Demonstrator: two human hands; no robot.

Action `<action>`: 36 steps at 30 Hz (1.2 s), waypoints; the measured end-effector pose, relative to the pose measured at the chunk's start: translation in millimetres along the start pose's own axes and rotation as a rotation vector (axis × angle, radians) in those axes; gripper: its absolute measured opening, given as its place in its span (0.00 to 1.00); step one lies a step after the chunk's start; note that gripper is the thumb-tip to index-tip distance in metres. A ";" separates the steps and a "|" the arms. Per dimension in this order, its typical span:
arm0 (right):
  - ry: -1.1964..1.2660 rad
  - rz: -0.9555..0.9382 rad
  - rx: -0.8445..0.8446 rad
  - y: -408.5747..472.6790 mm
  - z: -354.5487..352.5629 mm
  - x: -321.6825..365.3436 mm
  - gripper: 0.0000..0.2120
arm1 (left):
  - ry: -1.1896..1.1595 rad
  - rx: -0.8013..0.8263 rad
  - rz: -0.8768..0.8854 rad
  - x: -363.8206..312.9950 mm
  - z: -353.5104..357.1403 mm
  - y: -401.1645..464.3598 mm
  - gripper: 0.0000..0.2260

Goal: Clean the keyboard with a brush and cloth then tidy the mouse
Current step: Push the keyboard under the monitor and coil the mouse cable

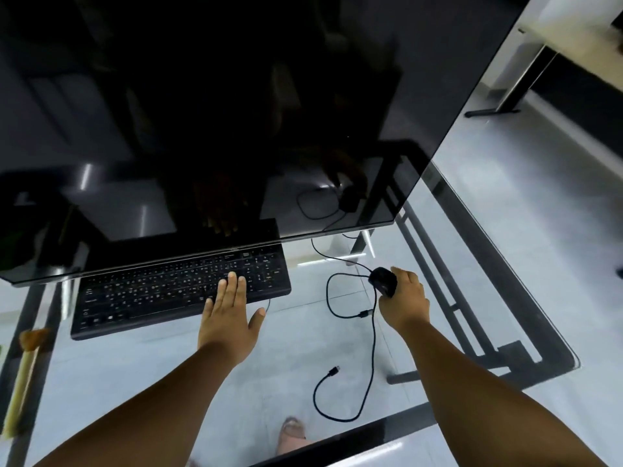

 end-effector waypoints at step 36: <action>0.268 -0.011 -0.127 56.0 48.6 67.6 0.20 | 0.013 -0.022 -0.117 27.0 5.2 16.1 0.35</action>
Point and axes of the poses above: each hand's wrist, its own y-axis towards the middle knuckle, its own z-axis out of the palm, x = y × z, the point moved 2 cm from there along y, towards the middle knuckle, and after that the axes turned 15 degrees about y, right-handed, at the moved point
